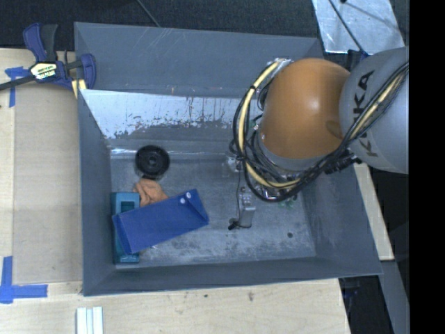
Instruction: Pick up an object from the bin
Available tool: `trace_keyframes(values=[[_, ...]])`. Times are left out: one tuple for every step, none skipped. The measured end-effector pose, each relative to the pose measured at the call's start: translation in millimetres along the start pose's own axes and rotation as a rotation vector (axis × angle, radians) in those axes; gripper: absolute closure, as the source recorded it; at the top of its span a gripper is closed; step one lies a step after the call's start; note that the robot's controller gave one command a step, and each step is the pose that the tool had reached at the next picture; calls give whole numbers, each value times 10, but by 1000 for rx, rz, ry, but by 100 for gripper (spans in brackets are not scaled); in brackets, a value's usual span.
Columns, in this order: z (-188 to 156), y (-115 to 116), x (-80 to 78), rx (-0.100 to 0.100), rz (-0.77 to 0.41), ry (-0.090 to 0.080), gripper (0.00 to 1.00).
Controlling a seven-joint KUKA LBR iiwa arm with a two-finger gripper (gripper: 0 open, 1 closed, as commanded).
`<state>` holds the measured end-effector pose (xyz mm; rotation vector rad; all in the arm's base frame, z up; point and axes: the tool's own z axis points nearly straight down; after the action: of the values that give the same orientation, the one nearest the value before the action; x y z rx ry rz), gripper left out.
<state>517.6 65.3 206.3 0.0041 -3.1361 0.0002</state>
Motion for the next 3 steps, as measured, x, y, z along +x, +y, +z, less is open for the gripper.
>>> trace_keyframes(values=[[-44,-3,-17,-1,2,-9,0],[653,358,-118,-2,-5,-13,0],[746,557,-305,1,-143,-4,0]])
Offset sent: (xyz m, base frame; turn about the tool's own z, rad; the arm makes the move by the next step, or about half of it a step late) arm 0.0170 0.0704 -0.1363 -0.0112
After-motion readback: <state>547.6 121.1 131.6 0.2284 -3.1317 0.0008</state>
